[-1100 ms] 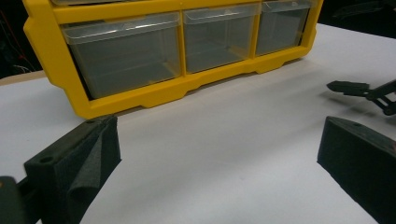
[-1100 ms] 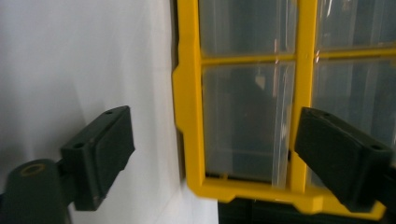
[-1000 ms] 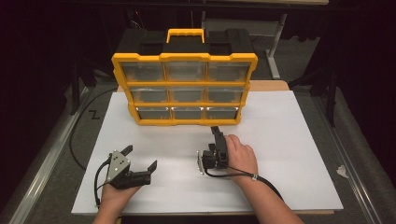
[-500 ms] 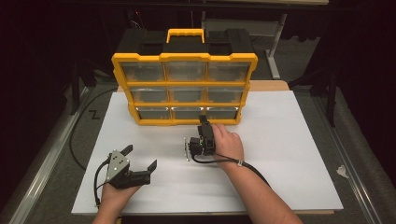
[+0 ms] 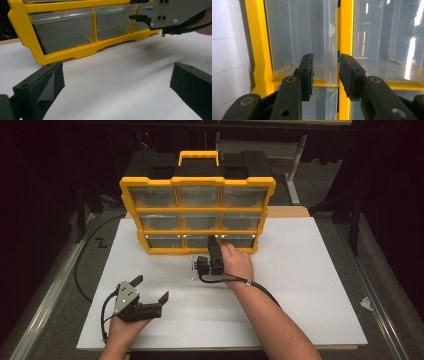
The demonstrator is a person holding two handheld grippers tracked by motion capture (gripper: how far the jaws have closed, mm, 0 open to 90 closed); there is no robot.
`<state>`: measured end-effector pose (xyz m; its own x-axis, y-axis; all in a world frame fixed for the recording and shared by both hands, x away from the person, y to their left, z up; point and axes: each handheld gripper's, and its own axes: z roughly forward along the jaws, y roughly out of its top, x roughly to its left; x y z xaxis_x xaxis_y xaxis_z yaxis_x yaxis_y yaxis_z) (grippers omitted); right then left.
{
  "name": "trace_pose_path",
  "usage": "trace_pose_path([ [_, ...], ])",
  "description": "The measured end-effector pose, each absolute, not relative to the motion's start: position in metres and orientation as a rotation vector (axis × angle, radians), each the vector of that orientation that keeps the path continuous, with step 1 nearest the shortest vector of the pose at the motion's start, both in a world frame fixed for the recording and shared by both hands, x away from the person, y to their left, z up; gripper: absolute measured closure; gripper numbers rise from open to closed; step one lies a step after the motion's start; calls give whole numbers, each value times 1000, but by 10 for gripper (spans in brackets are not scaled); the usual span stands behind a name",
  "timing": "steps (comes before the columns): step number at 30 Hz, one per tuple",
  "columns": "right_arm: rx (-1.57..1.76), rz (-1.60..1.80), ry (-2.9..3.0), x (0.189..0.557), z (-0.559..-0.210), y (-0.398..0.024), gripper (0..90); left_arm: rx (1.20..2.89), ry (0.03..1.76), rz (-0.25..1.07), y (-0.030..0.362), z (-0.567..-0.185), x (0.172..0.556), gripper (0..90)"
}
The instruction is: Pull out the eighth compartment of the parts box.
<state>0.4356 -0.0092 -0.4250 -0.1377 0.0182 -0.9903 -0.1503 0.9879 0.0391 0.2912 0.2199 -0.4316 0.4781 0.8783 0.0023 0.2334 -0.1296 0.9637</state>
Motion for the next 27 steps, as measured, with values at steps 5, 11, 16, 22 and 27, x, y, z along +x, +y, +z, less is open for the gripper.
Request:
trace_pose_path([
  [5,-102,129,1699,441,-424,-7,714,1642,975,744,220,-432,291,3],
  [11,-109,126,1662,441,-426,-4,766,1637,983,747,222,-432,292,3],
  [16,-102,142,1644,441,-429,-3,781,1639,981,745,221,-432,292,3],
  [22,-111,153,1649,439,-427,-4,794,1637,984,744,222,-432,293,3],
  [27,-122,153,1648,432,-427,-4,795,1635,986,743,222,-432,292,3],
])
